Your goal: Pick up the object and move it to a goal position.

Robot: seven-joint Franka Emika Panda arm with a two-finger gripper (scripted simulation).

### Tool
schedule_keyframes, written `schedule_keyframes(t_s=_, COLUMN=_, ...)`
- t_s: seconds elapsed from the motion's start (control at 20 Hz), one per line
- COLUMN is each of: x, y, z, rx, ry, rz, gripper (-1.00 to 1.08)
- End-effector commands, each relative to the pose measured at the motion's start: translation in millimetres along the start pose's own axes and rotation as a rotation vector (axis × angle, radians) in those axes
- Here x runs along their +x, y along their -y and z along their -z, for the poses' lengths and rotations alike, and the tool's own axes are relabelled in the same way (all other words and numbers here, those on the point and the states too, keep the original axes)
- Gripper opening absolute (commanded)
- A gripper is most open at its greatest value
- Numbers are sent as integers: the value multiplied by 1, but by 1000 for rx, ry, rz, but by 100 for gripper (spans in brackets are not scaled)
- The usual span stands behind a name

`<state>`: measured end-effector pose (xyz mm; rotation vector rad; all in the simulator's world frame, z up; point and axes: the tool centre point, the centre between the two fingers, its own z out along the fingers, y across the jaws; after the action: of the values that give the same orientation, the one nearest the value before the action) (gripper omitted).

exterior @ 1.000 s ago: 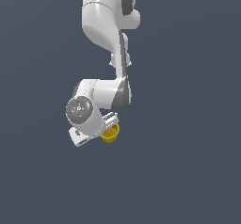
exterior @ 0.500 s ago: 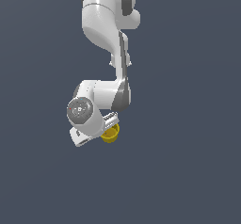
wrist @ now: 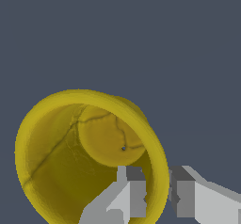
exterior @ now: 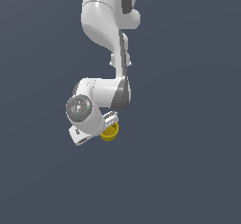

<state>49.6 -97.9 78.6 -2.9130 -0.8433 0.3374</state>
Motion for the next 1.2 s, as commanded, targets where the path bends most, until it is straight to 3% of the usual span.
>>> schedule_keyframes(t_s=0.0, x=-5, y=0, z=9, rx=-2, ry=-2, rz=-1, gripper=-100)
schedule_keyframes(t_s=0.4, x=-34, y=5, z=54, rx=-2, ry=-2, rz=-1, gripper=-100)
schedule_keyframes(t_s=1.15, x=-125, y=22, z=199, rx=-2, ry=-3, rz=-2, gripper=-100)
